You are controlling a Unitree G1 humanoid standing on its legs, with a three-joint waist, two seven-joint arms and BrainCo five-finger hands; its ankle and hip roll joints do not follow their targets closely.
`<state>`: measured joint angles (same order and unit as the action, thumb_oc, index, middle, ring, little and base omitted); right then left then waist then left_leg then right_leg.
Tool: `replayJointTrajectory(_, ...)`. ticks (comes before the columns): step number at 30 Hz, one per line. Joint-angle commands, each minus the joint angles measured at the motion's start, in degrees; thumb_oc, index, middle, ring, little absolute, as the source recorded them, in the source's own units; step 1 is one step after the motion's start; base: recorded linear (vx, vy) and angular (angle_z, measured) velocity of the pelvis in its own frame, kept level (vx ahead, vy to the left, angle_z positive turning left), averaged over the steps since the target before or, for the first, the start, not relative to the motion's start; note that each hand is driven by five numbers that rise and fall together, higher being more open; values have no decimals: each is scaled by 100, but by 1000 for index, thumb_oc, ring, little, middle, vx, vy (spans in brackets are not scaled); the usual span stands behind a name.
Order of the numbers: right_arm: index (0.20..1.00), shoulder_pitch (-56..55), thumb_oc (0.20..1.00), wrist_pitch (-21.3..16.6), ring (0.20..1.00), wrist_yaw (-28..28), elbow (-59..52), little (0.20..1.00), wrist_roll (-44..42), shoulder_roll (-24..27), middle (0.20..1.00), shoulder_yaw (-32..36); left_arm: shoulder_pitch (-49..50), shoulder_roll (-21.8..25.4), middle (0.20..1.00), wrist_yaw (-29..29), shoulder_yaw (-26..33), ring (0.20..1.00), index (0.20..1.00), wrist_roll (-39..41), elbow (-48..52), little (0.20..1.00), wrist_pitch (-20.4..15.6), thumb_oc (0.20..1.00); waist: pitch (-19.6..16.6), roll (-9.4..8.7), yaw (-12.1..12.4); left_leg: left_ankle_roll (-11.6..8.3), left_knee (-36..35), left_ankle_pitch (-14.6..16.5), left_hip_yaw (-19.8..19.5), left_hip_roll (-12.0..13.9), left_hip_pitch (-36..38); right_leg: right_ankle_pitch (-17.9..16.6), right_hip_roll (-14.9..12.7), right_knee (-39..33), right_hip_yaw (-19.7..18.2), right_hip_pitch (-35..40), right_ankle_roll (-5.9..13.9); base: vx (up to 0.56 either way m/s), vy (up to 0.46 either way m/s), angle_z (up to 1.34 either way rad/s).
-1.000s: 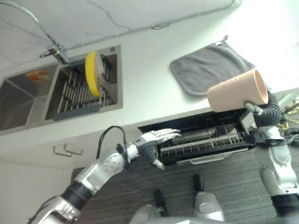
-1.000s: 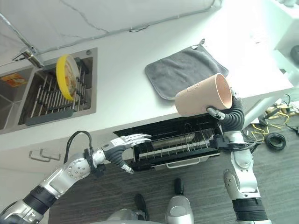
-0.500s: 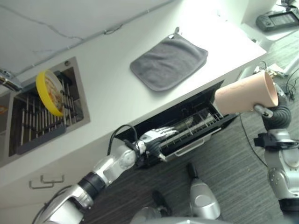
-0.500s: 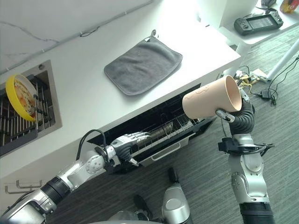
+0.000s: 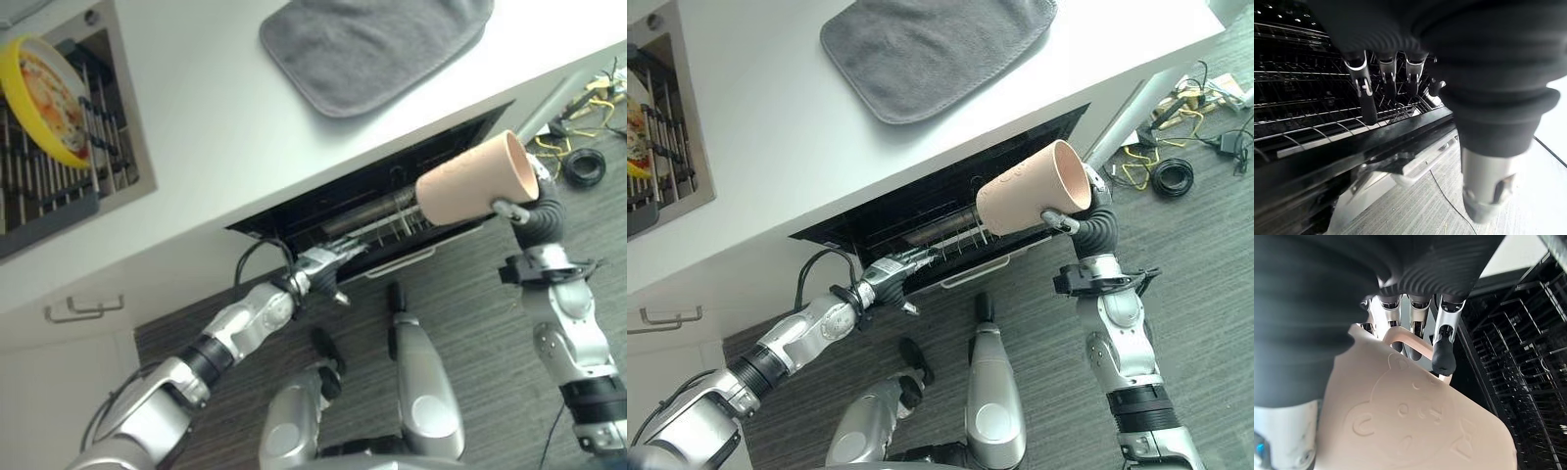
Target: Place the dishes in the dishwasher.
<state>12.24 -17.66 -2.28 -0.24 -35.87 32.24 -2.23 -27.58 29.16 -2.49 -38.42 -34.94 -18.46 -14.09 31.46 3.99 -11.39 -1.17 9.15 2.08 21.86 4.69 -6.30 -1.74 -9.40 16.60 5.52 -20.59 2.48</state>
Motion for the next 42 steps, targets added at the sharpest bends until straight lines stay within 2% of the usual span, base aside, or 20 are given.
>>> replayJointTrajectory(1, 200, 253, 200, -185, 200, -119, -331, 200, 221, -4, 200, 129, 165, 234, 1000, 102, 41, 1000, 1000, -19, 439, 1000, -314, 1000, -166, -209, 32, -53, 1077, 639, -439, 408, -475, 912, -513, 749, 244, 273, 430, -5, -9, 11)
replayJointTrajectory(8, 200, 491, 200, 119, 200, -161, -180, 200, 839, 80, 200, -36, 193, 346, 1000, 318, 28, 1000, 1000, 27, 481, 1000, -373, 1000, -166, -237, 165, -29, 1169, 648, -535, 410, -614, 950, -504, 865, 295, 188, 394, -21, -20, 9)
replayJointTrajectory(11, 200, 849, 200, 308, 200, -40, 95, 200, 1200, 164, 200, -75, 124, 415, 1000, 860, -47, 1000, 1000, 115, 526, 1000, -437, 1000, -166, -296, 266, -18, 1177, 641, -559, 435, -661, 891, -525, 817, 365, 201, 423, -24, -85, 13)
replayJointTrajectory(17, 200, 1190, 200, 465, 200, 95, 237, 200, 1095, 482, 200, 145, 190, 473, 1000, 1577, -218, 1000, 1000, 162, 603, 1000, -526, 1000, -166, -329, 362, -23, 1191, 651, -598, 428, -789, 817, -523, 727, 417, 134, 463, -20, -64, 16)
replayJointTrajectory(25, 200, 1426, 200, 763, 200, 165, 418, 200, 997, 647, 200, 206, 151, 448, 1000, 1560, -432, 1000, 1000, -13, 576, 1000, -505, 1000, -166, -345, 400, -22, 1230, 670, -594, 439, -877, 805, -523, 693, 438, 101, 459, -8, -5, 3)
replayJointTrajectory(36, 200, 1526, 200, 758, 200, 176, 801, 200, 939, 695, 200, 252, 83, 357, 1000, 2026, -554, 1000, 1000, 129, 366, 1000, -420, 1000, -166, -341, 420, -6, 1284, 698, -704, 382, -1061, 756, -482, 650, 375, -64, 458, 0, -9, 0)
replayJointTrajectory(38, 200, 1586, 200, 798, 200, 137, 791, 200, 920, 690, 200, 187, 97, 236, 1000, 2014, -639, 1000, 1000, -144, 68, 1000, -48, 1000, -166, -362, 397, -12, 1292, 689, -689, 382, -1102, 707, -482, 598, 350, -106, 473, 0, 0, 0)
replayJointTrajectory(42, 200, 1650, 200, 826, 200, 141, 761, 200, 915, 644, 200, 123, 79, 37, 1000, 1992, -693, 1000, 1000, -375, -370, 1000, 190, 1000, -166, -392, 381, -8, 1278, 669, -656, 397, -1159, 679, -474, 572, 331, -176, 481, 0, 0, 0)
